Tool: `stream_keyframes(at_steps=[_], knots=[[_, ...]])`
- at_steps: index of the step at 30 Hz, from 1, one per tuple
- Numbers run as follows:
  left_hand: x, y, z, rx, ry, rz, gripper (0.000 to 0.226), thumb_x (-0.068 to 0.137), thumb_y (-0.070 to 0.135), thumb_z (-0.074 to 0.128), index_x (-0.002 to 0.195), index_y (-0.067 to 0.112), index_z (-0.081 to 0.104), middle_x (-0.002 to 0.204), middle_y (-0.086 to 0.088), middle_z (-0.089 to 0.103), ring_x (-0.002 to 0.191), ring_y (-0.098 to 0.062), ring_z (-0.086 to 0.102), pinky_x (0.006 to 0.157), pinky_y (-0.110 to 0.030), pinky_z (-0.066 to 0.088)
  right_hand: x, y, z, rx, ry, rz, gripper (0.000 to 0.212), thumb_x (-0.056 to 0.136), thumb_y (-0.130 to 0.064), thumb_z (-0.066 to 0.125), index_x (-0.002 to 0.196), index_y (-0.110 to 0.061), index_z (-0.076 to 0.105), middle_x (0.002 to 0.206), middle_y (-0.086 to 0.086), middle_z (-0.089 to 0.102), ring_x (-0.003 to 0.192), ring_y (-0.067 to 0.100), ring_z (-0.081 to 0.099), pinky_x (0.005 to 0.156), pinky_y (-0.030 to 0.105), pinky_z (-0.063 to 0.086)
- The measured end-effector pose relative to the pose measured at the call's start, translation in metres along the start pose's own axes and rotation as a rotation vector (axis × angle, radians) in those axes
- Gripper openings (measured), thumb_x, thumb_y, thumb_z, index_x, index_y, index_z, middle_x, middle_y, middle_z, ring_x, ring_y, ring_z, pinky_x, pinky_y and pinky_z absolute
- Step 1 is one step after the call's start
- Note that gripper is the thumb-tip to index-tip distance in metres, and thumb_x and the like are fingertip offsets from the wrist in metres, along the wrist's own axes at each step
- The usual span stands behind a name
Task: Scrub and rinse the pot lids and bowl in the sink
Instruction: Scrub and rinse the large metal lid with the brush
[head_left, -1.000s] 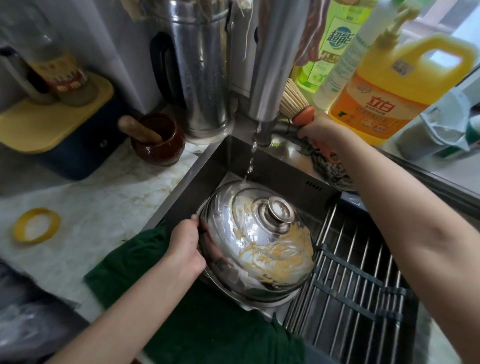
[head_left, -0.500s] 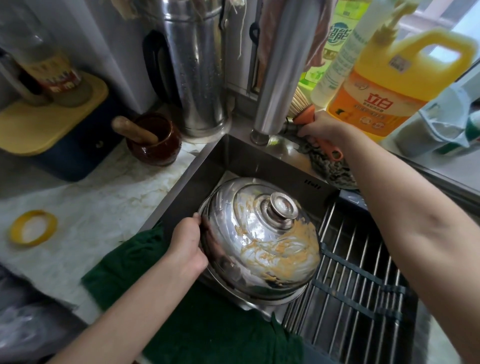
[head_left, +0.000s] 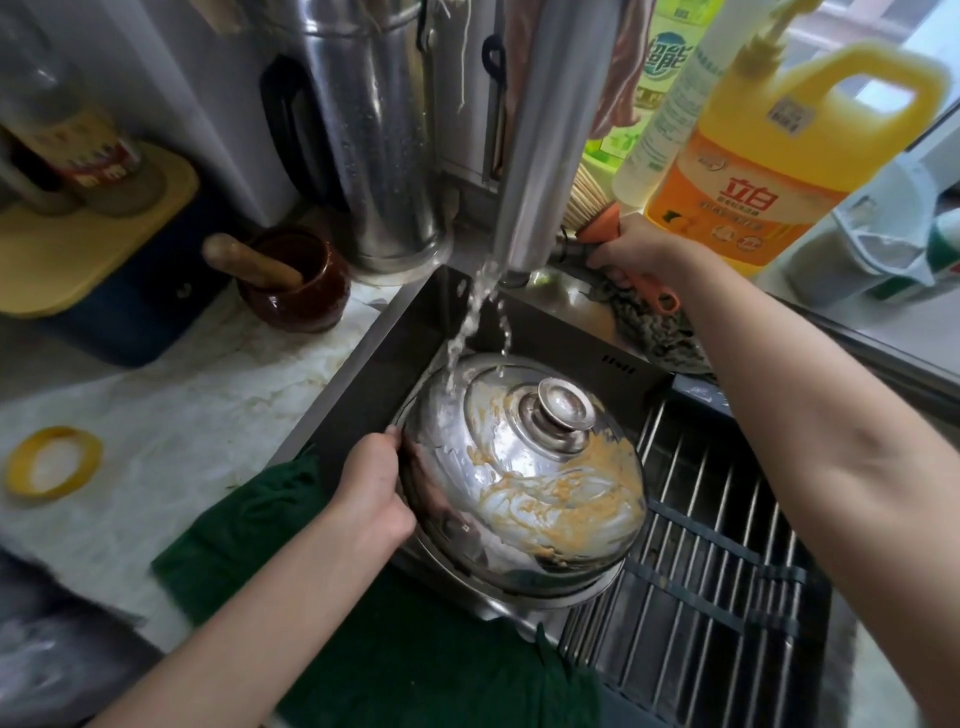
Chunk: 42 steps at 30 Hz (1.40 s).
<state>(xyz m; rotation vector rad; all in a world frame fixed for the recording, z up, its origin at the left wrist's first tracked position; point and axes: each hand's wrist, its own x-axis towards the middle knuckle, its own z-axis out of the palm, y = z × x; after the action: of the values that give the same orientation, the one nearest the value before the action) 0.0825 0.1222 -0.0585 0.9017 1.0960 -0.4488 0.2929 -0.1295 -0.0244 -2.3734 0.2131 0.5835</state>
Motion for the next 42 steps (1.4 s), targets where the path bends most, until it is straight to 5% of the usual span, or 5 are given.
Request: stream_keyframes(at_steps=[14,18,23,32,42], knots=[[0.010,-0.002,0.005,-0.012,0.077,-0.007,0.034,0.100,0.024,0.031,0.095,0.015,0.063,0.096,-0.012,0.062,0.080,-0.028,0.058,0.078,-0.042,0.046,-0.068,-0.010,0.012,0.097,0.241,-0.042,0.082,0.087,-0.048,0.062,0.149,-0.016,0.020,0.142,0.010,0.043,0.116,0.028,0.050,0.086,0.030,0.041],[0.025,-0.002,0.002,0.032,0.161,0.028,0.039,0.091,0.014,0.029,0.110,0.005,0.063,0.110,-0.017,0.064,0.090,-0.032,0.062,0.080,-0.042,0.052,-0.129,-0.003,0.041,0.138,0.142,-0.029,0.085,0.084,-0.053,0.062,0.149,-0.036,0.008,0.123,0.005,0.051,0.072,0.018,0.061,0.045,0.025,0.047],[0.044,0.007,-0.008,0.036,0.231,0.077,0.040,0.090,0.009,0.030,0.116,0.004,0.061,0.110,-0.016,0.064,0.091,-0.032,0.064,0.076,-0.043,0.057,-0.179,-0.008,0.097,0.025,-0.091,-0.043,0.062,0.087,-0.058,0.053,0.142,-0.045,0.027,0.117,-0.004,0.059,0.086,0.014,0.061,0.075,0.036,0.054],[0.068,0.011,-0.013,0.032,0.317,0.139,0.035,0.099,0.020,0.036,0.120,0.000,0.055,0.113,-0.016,0.063,0.102,-0.033,0.062,0.092,-0.046,0.051,-0.152,-0.034,0.183,-0.484,0.090,-0.180,0.054,0.086,-0.033,0.054,0.136,-0.025,0.035,0.141,0.006,0.033,0.093,0.035,0.061,0.063,0.031,0.035],[0.096,-0.005,-0.030,0.245,0.263,0.211,0.031,0.101,0.029,0.032,0.111,0.009,0.054,0.121,-0.014,0.059,0.107,-0.033,0.058,0.096,-0.049,0.047,-0.149,-0.027,0.222,-0.524,0.017,-0.228,0.046,0.095,-0.028,0.042,0.141,-0.029,0.041,0.122,0.004,0.048,0.088,0.036,0.062,0.063,0.037,0.045]])
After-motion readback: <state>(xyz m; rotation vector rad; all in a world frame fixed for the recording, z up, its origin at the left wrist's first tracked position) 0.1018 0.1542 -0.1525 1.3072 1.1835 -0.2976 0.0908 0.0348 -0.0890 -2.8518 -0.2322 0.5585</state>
